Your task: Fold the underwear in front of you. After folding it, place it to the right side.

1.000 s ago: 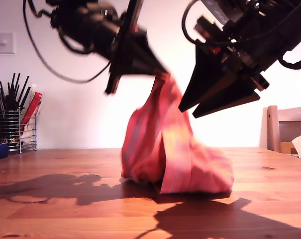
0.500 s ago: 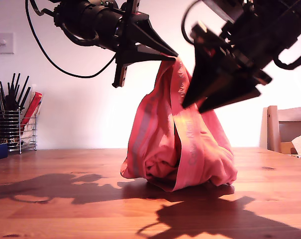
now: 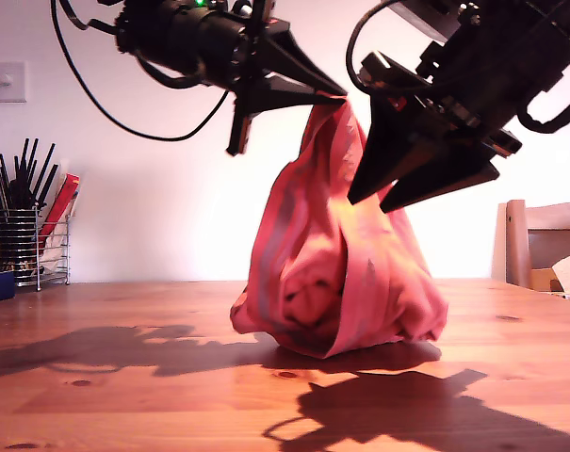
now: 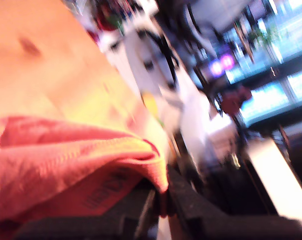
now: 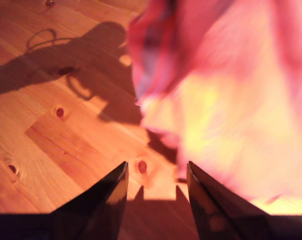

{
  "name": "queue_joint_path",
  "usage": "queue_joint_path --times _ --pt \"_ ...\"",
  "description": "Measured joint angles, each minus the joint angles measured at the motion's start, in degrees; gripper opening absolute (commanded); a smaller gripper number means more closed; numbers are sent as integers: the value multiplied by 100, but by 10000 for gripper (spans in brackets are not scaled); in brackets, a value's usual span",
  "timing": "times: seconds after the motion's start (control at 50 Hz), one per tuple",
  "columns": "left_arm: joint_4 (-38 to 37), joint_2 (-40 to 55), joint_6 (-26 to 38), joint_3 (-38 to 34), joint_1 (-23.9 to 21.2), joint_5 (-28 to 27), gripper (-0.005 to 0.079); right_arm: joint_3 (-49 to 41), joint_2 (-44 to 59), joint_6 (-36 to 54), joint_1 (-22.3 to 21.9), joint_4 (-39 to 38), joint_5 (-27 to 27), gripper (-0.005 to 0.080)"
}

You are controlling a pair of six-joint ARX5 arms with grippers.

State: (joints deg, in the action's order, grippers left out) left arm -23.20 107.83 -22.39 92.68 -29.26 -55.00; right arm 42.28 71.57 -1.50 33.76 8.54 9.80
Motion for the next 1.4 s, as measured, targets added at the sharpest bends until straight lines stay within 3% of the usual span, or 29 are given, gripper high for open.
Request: queue_joint_path --times 0.22,0.54,0.84,1.2,1.4 --pt "876 0 -664 0 2 498 -19 0 0 -188 9 -162 -127 339" --pt "2052 0 -1937 0 -70 505 -19 0 0 -562 9 -754 -887 353" --pt "2675 0 -3191 0 -114 442 -19 0 0 -619 9 -1899 -1049 354" --pt "2835 0 -3541 0 -387 389 -19 0 0 -619 9 -2437 -1235 371" --pt "3064 0 -3628 0 -533 352 -19 0 0 -601 -2 -2330 -1482 371"
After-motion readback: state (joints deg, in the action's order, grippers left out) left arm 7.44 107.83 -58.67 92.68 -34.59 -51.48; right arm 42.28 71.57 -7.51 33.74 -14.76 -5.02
